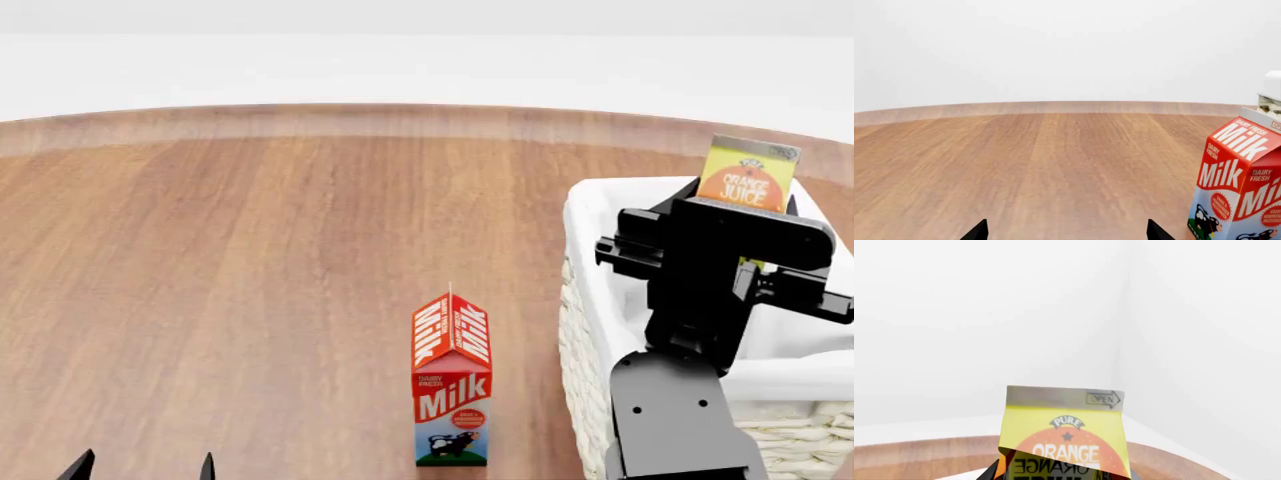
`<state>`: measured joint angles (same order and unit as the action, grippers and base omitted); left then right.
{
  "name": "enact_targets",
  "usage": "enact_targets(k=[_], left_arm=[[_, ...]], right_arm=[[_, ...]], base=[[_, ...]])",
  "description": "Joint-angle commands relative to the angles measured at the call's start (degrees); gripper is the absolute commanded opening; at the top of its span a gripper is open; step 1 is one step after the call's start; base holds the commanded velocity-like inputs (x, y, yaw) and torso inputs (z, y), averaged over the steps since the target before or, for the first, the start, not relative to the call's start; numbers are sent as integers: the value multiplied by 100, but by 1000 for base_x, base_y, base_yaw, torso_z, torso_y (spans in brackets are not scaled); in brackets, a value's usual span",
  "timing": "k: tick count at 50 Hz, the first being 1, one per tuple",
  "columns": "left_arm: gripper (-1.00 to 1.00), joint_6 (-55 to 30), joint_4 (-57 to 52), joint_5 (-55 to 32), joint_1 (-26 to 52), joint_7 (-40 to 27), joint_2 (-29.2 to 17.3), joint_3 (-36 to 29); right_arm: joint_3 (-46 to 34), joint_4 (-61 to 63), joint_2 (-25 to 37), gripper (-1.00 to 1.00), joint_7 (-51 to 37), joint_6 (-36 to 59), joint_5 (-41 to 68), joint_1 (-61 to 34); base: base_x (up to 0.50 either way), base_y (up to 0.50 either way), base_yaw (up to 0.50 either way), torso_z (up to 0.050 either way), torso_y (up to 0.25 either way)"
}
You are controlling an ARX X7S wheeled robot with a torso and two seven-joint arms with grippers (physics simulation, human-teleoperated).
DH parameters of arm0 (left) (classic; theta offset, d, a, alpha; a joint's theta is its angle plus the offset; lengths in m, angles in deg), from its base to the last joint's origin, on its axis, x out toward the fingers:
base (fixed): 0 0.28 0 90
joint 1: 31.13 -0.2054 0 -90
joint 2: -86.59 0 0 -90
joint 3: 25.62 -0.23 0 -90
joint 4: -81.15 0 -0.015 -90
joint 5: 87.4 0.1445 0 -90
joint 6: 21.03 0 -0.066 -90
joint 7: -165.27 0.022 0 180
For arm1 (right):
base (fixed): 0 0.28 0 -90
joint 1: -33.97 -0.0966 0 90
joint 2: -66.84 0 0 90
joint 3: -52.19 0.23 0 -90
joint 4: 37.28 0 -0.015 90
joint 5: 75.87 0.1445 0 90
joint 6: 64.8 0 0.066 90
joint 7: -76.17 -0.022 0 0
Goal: Pick up the orange juice, and put it in the basket.
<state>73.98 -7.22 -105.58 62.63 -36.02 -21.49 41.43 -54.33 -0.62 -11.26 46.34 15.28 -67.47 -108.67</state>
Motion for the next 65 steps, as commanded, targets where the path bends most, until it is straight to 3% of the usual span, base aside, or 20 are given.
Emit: enact_targets(k=[1, 28, 29, 49, 65], left_arm=[[100, 5, 2, -9, 4, -11, -9, -14], [100, 18, 6, -31, 14, -36, -30, -45], [100, 18, 6, -31, 14, -37, -31, -46], [100, 27, 9, -47, 21, -55, -46, -69], [100, 34, 11, -59, 27, -70, -57, -87]], right_arm=[[-13, -98, -29, -100, -22, -86, -270, -107], [-45, -860, -162, -100, -20, -542, -280, -344], [-49, -876, -164, 100, -51, -556, -293, -351], [-93, -359, -139, 100, -19, -266, -252, -211], [-17, 1825, 109, 100, 83, 546, 83, 474]], base=[[0, 0, 0, 0, 0], [0, 0, 0, 0, 1], [0, 0, 0, 0, 0], [0, 0, 0, 0, 0], [0, 0, 0, 0, 0]])
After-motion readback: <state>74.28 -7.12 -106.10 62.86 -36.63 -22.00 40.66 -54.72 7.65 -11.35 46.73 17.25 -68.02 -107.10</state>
